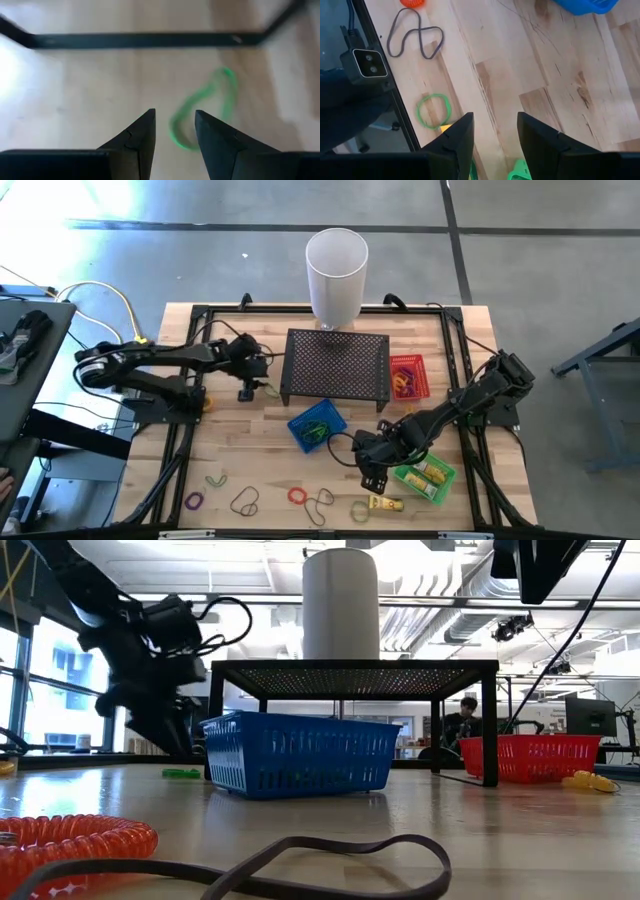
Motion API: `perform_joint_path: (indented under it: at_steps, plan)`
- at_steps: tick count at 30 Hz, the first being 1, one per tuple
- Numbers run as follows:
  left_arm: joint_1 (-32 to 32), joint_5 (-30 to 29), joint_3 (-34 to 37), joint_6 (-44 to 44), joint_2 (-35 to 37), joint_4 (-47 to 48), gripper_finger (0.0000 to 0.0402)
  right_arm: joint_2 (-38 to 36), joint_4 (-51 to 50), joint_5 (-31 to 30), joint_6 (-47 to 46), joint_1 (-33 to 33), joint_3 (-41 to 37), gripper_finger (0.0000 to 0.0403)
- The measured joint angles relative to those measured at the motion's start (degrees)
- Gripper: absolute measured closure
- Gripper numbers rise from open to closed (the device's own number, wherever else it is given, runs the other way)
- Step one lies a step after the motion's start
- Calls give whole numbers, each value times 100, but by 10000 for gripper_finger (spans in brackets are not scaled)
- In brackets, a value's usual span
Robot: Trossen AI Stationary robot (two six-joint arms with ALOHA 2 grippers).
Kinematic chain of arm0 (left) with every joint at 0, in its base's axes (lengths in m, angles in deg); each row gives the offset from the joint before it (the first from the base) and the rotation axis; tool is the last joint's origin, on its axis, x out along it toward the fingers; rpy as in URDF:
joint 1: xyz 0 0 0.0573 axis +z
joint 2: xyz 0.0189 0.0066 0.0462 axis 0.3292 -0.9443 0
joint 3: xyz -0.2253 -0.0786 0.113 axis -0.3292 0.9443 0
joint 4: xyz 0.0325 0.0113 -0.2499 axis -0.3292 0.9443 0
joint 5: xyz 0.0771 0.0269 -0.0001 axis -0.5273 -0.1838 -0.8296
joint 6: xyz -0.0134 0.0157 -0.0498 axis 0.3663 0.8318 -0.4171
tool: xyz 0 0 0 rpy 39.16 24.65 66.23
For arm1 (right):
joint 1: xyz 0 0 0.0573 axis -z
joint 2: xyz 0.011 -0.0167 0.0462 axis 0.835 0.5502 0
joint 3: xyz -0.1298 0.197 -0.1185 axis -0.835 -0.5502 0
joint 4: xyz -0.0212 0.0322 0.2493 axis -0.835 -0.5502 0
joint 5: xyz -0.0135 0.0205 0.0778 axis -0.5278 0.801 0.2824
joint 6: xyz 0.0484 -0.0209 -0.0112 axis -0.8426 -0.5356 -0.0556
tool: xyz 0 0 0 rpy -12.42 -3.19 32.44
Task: Pick & Place Office Desk Supplies
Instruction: Put the green rubber band into the blue bin
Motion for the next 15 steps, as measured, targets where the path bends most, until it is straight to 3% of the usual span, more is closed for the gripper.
perform_joint_path:
  at_steps: [3, 15]
  plan:
    - [73, -18, 0, -175, -220, -335, 271, 0, -5, -2, -1, 0, 0, 263]
    - [64, 297, 0, 103, -481, -157, 271, 4, 2, 22, -123, 19, -107, 263]
